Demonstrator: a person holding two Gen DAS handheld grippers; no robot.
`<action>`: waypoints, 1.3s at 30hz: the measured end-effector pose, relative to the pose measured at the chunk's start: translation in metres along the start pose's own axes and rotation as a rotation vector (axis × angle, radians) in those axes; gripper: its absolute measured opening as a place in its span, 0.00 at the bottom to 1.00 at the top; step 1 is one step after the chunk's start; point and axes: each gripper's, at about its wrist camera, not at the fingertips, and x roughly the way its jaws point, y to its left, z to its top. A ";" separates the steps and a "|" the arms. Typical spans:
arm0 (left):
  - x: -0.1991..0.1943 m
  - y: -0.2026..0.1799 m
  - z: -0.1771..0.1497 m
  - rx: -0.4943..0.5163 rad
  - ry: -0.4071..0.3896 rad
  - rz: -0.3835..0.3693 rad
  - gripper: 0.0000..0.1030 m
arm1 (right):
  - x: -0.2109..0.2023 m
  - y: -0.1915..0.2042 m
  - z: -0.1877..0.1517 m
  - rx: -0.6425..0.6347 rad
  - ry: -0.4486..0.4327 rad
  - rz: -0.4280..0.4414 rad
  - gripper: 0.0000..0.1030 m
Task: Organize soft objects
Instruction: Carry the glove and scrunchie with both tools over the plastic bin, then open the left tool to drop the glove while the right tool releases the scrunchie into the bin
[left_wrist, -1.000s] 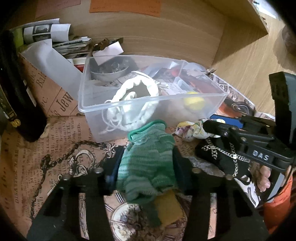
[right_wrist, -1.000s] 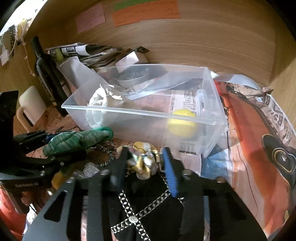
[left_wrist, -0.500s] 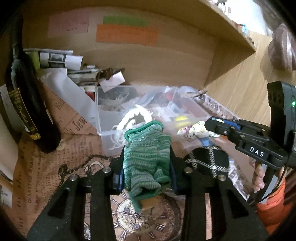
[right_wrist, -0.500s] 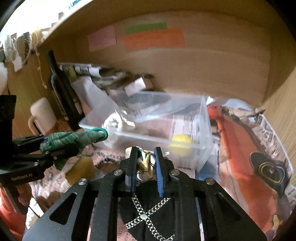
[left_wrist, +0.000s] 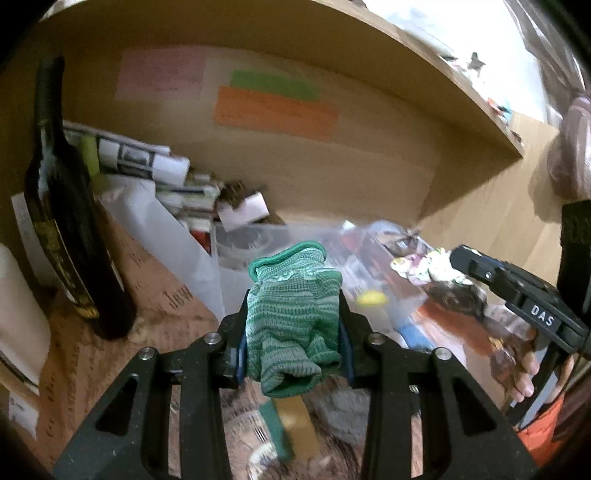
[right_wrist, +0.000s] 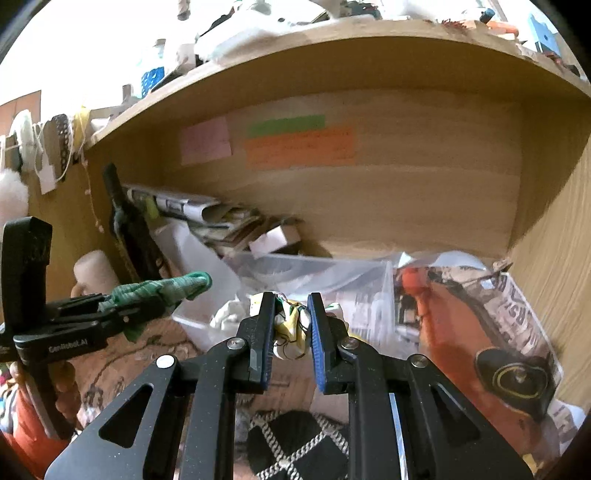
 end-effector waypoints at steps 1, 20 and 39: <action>0.002 0.001 0.003 0.000 -0.005 0.008 0.36 | 0.002 -0.002 0.003 0.001 -0.005 -0.003 0.15; 0.100 0.004 0.028 0.043 0.130 0.107 0.37 | 0.090 -0.012 0.018 -0.040 0.133 -0.036 0.15; 0.110 0.001 0.019 0.038 0.221 0.086 0.59 | 0.129 -0.014 -0.005 -0.085 0.310 -0.078 0.31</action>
